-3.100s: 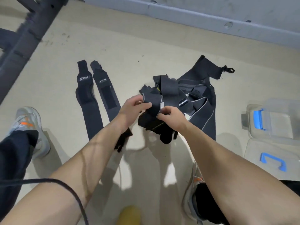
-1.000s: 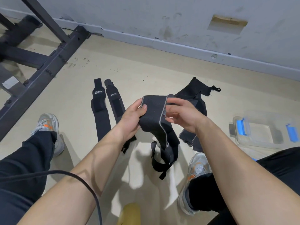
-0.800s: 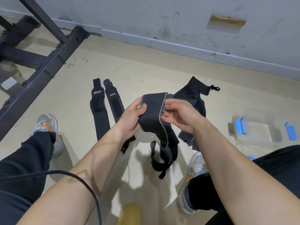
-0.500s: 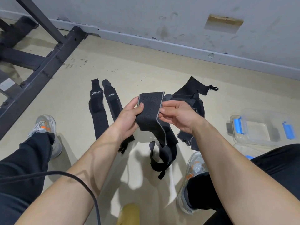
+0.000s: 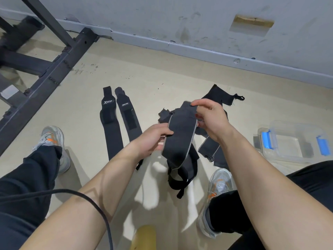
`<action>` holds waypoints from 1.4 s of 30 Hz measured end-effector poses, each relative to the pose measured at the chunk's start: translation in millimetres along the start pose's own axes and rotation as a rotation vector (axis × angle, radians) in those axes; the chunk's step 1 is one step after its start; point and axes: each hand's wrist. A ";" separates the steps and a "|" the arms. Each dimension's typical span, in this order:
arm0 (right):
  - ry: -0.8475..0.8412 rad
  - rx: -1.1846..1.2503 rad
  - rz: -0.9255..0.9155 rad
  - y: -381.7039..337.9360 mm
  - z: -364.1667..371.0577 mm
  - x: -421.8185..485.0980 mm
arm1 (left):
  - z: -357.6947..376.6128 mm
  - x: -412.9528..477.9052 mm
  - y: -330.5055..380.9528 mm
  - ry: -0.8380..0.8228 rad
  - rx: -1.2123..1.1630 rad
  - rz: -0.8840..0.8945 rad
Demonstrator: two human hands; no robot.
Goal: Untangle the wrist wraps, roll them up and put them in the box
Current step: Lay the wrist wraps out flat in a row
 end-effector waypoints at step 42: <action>0.496 -0.255 0.836 233.5 -79.8 177.0 | 14.1 164.3 -80.3 0.351 -0.015 -0.203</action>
Point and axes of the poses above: each hand's wrist, its own x-axis towards the middle knuckle, its own z-axis out of the palm, y = z × x, and after that the axes turned 11 degrees about -x, right-handed
